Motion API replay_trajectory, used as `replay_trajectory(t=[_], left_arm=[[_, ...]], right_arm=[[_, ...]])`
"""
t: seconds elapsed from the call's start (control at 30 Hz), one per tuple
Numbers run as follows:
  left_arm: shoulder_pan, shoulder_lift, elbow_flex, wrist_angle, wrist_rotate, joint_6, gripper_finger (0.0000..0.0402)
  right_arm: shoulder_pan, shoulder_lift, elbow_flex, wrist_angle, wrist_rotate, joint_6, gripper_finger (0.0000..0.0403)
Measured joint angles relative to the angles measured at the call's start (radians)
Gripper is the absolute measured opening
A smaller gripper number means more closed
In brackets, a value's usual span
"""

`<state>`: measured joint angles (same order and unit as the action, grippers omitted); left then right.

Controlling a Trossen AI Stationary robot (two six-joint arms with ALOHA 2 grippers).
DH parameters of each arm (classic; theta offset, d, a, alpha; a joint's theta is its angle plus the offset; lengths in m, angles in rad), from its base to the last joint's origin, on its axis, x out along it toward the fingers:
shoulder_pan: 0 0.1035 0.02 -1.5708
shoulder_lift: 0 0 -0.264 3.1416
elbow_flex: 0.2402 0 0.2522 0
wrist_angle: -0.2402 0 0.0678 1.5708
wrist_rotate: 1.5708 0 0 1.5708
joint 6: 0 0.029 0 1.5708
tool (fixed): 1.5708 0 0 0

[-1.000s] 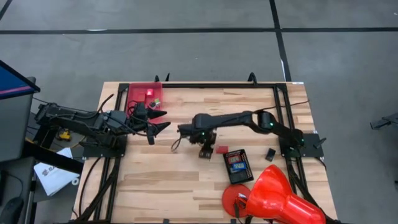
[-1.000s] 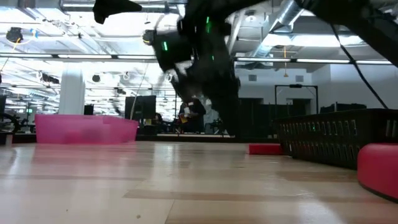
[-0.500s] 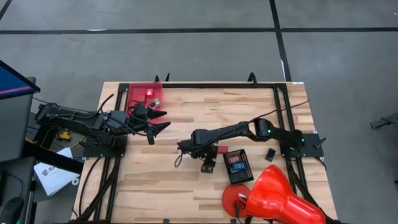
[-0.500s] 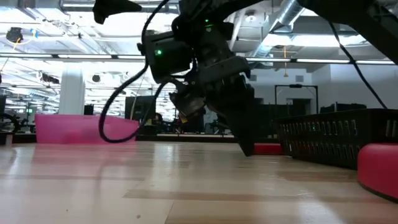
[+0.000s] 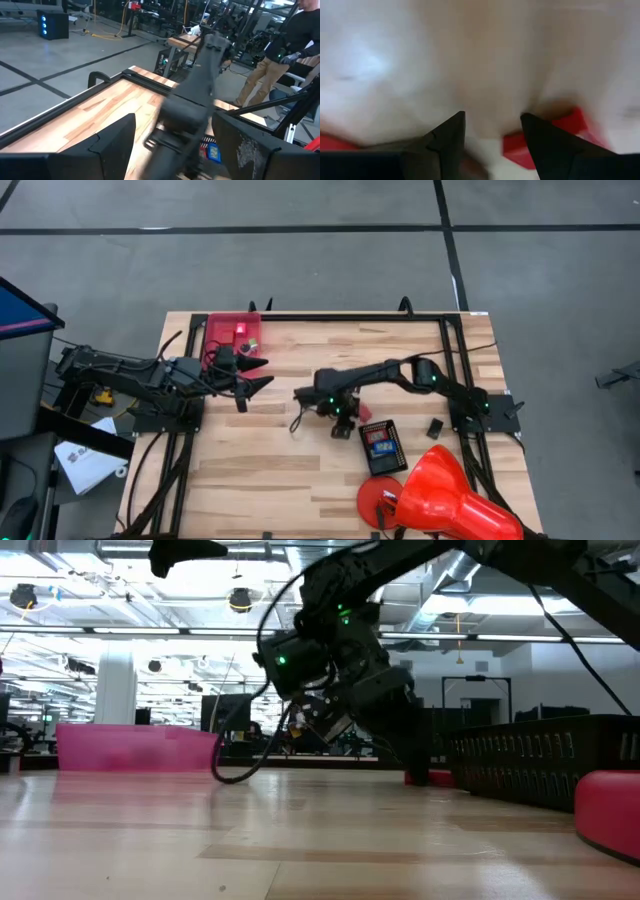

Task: Pick & Place Office items
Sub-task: Put the red digital timer into the black bin

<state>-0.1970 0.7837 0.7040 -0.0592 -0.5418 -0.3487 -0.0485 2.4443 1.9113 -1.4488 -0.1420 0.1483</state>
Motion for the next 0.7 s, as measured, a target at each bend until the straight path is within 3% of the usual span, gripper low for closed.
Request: replay_trajectory(t=[0.23,0.43,0.57,0.7], left_arm=[[0.0,-0.006,0.0,0.001,0.001,-0.023,0.0259],[0.0,-0.012,0.0,-0.001,0.001,-0.027,0.0259],[0.0,-0.013,0.0,0.001,0.001,-0.026,0.0259],[0.0,-0.013,0.0,0.021,0.0,-0.026,0.0259]], right_arm=[[-0.144,-0.01,-0.007,-0.006,0.118,-0.013,0.0196],[-0.266,-0.112,-0.013,0.104,0.251,0.01,0.0196],[-0.293,-0.283,-0.009,0.135,0.187,0.116,0.0196],[-0.281,-0.423,-0.057,0.187,0.161,0.362,0.0199]])
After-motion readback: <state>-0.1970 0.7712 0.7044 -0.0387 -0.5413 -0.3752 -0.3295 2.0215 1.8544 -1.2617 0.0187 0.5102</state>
